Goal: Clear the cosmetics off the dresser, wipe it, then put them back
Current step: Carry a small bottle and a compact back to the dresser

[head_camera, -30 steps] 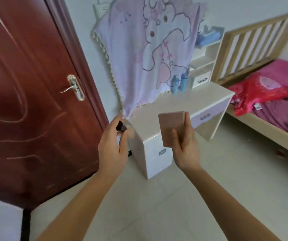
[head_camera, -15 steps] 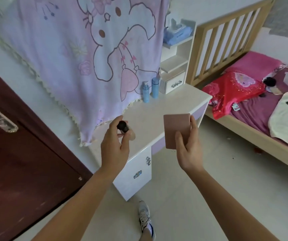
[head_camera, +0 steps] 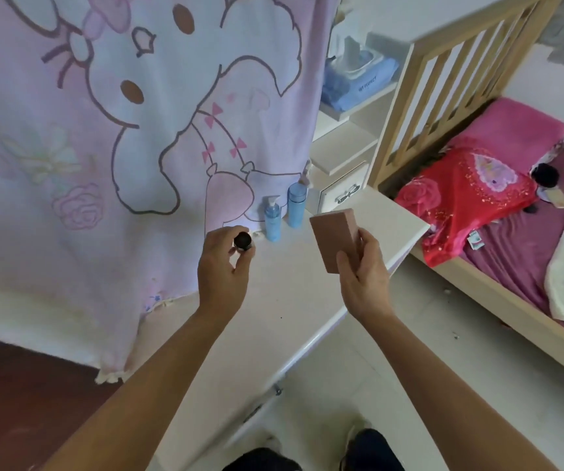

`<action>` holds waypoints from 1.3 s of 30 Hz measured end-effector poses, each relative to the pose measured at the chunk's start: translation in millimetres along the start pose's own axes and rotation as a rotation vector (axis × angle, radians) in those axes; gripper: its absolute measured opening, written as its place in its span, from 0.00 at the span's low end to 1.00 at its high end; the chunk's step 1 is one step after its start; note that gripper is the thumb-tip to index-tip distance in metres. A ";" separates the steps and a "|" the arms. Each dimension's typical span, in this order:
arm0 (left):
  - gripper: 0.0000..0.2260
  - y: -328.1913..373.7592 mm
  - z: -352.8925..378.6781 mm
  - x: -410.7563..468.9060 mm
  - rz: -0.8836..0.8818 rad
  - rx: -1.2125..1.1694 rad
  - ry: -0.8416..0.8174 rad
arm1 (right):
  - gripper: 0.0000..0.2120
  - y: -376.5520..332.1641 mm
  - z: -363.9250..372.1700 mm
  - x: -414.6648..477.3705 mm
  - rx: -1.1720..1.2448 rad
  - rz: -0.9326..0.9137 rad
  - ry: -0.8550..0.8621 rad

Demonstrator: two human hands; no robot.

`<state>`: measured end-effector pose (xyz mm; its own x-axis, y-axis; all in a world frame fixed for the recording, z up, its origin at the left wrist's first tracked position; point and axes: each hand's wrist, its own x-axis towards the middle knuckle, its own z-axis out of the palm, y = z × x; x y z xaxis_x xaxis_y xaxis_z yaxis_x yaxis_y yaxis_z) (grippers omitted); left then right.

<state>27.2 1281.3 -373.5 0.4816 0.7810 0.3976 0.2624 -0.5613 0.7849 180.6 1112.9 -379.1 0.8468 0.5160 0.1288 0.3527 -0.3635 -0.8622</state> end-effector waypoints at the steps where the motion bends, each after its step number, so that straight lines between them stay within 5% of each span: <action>1: 0.12 -7.1 10.1 7.9 -0.028 0.022 0.000 | 0.22 7.3 6.4 15.5 -0.010 0.007 -0.017; 5: 0.14 -37.4 47.4 29.1 -0.161 0.175 0.006 | 0.21 37.7 42.0 76.8 -0.048 0.060 -0.155; 17: 0.16 -84.6 122.8 62.7 -0.598 0.368 0.158 | 0.21 98.1 148.1 208.5 -0.051 0.277 -0.992; 22: 0.17 -108.5 145.0 69.6 -0.704 0.383 0.118 | 0.21 125.3 183.0 216.7 0.000 0.516 -1.017; 27: 0.17 -140.6 146.7 76.1 -0.620 0.390 0.057 | 0.22 134.6 212.1 209.0 0.152 0.704 -0.893; 35: 0.16 -173.3 144.3 87.4 -0.560 0.378 0.018 | 0.17 128.4 235.4 197.5 -0.046 0.490 -0.690; 39: 0.14 -181.1 147.0 85.8 -0.564 0.404 -0.013 | 0.23 135.8 242.8 192.2 -0.119 0.491 -0.666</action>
<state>144.0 1409.7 -551.4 0.1889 0.9816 -0.0268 0.7654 -0.1301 0.6303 294.6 1351.1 -590.4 0.5156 0.6145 -0.5971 0.0764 -0.7270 -0.6823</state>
